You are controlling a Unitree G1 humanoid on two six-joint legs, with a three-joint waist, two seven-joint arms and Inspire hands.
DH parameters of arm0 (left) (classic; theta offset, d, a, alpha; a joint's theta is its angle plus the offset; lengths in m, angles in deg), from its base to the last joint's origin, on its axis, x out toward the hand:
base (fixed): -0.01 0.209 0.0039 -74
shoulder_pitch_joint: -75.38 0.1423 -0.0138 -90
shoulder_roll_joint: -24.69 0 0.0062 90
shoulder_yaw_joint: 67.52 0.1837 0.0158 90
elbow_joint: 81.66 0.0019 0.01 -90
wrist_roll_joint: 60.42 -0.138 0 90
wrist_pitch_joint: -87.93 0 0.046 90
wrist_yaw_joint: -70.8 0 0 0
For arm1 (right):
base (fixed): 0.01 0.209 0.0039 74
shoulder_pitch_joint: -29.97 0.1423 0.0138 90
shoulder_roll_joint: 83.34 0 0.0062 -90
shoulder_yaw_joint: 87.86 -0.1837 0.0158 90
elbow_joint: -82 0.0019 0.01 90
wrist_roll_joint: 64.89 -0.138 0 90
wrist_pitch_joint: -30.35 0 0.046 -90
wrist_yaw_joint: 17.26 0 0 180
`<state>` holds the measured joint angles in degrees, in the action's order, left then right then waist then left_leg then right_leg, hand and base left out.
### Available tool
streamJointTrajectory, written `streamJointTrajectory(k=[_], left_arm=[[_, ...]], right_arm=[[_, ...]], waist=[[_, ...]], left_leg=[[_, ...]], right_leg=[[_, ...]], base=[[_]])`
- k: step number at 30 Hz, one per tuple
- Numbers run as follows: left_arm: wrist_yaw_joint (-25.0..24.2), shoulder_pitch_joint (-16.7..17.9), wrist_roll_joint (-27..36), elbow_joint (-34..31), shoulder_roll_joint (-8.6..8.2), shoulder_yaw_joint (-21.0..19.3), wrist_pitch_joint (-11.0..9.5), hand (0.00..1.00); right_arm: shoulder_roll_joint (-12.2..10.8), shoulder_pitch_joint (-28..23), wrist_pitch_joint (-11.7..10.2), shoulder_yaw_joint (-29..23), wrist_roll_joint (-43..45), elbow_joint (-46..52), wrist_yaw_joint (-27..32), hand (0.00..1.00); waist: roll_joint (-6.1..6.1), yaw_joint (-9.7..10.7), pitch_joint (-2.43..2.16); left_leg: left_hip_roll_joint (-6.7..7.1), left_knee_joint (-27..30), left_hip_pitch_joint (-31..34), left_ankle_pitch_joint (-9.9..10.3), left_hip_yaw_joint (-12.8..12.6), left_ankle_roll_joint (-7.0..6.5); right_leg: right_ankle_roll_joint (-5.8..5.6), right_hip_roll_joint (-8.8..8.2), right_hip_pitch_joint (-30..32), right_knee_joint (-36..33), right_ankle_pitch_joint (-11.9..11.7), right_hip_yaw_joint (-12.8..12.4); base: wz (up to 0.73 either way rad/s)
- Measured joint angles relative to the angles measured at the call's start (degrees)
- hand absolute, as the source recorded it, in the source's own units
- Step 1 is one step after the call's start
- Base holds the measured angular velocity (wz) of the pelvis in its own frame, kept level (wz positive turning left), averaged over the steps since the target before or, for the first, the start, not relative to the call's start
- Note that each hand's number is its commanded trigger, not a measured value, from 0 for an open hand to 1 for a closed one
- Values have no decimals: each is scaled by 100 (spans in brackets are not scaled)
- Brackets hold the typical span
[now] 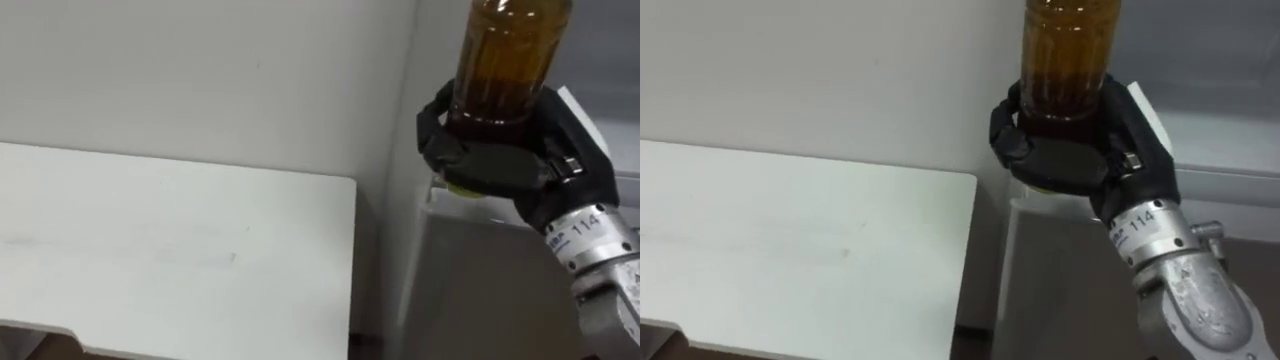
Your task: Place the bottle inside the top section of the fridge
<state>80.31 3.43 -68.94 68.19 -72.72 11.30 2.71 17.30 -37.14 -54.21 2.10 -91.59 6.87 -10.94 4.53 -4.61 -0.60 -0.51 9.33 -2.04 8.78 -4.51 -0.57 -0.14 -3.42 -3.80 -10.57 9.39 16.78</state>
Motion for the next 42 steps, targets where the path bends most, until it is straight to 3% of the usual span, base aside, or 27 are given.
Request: streamJointTrajectory(k=[3,10,21,30,33,37,42], left_arm=[[0,-1,-1,38,0,3,-73,0],[-1,41,4,166,3,1,-119,0],[-1,39,-5,198,-31,-166,-124,0],[2,39,-57,190,-7,-209,-107,0],[1,36,-58,188,48,-209,-99,0],[-1,44,-59,180,86,-209,-47,0],[-7,46,-69,163,130,-219,-45,0]], right_arm=[[2,0,0,-237,-1,33,78,100],[3,-8,-21,-696,-88,235,115,100],[6,-223,-39,-1241,-216,270,111,100],[62,-221,-37,-1247,-386,32,67,100],[65,-221,-15,-1244,-692,-362,66,100],[65,-221,177,-1215,-700,-817,130,100],[66,-218,198,-1212,-752,-1139,270,100]], waist=[[53,123,-23],[47,284,-2],[11,449,20],[51,336,14],[134,253,48],[183,146,58],[198,-4,50]], left_leg=[[-17,23,-20,41,-2,0],[-59,52,-61,133,-175,3],[-70,39,-47,152,-183,18],[-78,34,-51,159,-233,31],[-86,35,-50,159,-231,32],[-89,36,-43,159,-243,29],[-59,35,-24,159,-238,27]], right_leg=[[0,10,-21,-5,0,-62],[4,53,-21,-12,-4,-247],[2,79,16,-3,-3,-260],[3,106,57,-7,-3,-266],[3,102,60,-7,-3,-264],[3,82,76,-10,-3,-266],[3,84,85,-9,-3,-262]], base=[[-9],[-13],[-1],[-2],[0],[0],[0]])
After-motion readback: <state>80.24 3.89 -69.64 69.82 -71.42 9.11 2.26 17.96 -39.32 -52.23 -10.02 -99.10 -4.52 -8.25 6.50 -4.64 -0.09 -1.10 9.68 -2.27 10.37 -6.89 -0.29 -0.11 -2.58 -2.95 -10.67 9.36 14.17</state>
